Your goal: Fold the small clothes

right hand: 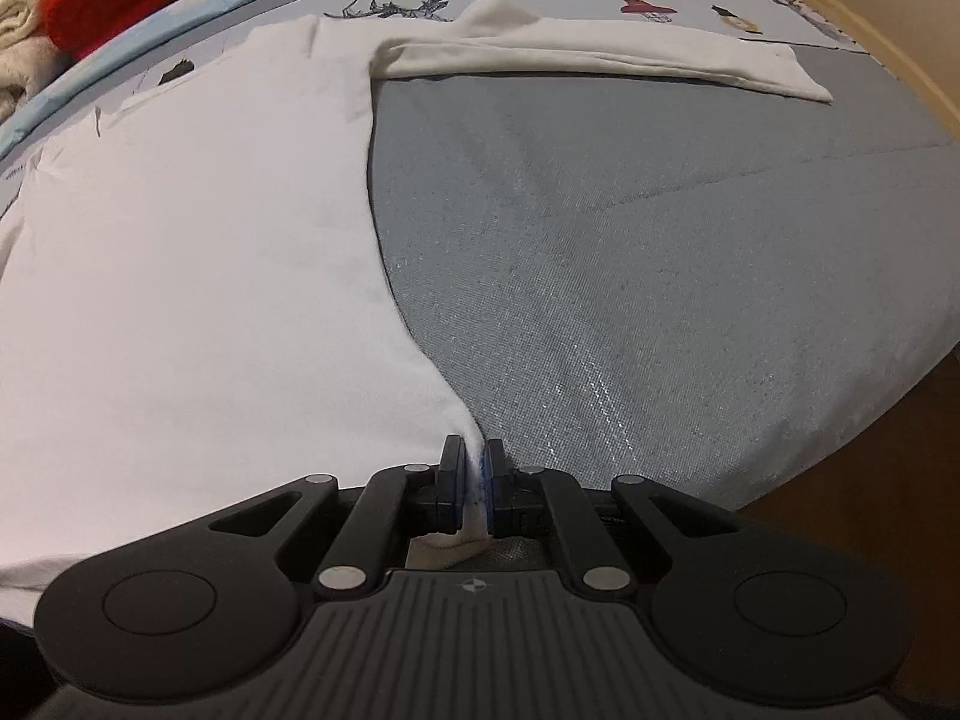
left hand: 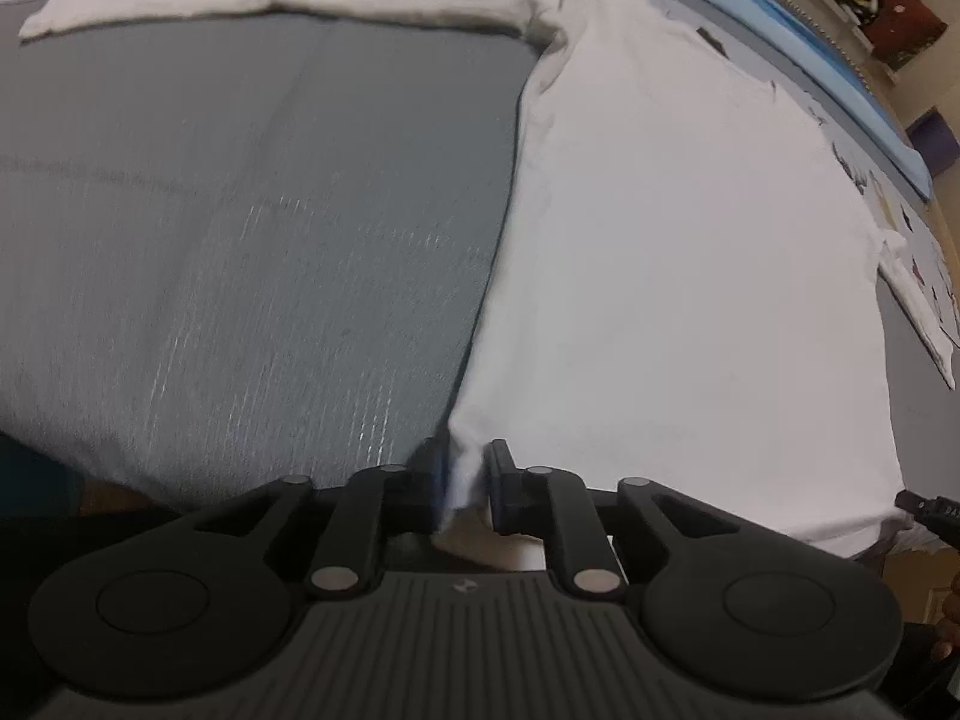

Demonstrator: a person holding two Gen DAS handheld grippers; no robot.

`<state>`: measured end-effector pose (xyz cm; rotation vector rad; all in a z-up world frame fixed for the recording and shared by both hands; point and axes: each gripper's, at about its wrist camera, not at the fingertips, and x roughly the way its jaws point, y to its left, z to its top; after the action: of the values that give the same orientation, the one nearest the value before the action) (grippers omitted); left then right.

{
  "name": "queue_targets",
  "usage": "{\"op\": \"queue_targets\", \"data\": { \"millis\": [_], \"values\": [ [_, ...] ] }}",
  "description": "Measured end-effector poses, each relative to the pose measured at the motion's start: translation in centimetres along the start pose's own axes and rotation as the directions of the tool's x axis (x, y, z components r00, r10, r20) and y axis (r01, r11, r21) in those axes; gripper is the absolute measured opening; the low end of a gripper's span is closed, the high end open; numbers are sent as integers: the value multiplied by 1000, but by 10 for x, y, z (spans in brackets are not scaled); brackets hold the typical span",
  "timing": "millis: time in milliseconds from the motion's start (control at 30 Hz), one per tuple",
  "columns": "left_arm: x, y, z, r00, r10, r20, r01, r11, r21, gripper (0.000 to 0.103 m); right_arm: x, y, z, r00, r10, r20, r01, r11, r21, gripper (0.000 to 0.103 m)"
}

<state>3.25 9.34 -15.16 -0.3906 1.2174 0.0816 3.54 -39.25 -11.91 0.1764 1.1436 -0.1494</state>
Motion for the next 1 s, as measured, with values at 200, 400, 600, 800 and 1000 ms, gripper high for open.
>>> {"op": "queue_targets", "data": {
  "millis": [200,400,600,800,1000],
  "values": [
    [-8,12,-3,1000,-29,3,29,998,-56,7,10,5,-4,998,7,-63,-9,999,-36,24],
    [-1,9,1,999,-4,-44,2,998,-59,8,2,1,-4,999,8,-52,-9,1000,-16,7],
    [-11,-12,-2,999,47,1,-47,993,105,9,-8,-2,-5,999,-42,-16,42,999,-32,7],
    [-46,-39,-2,974,-20,228,-39,967,253,9,-24,7,-2,979,-149,141,162,983,-87,17],
    [8,-30,-7,997,4,-74,10,983,181,11,3,7,-5,994,111,-25,-111,994,-7,21]
  ]
}}
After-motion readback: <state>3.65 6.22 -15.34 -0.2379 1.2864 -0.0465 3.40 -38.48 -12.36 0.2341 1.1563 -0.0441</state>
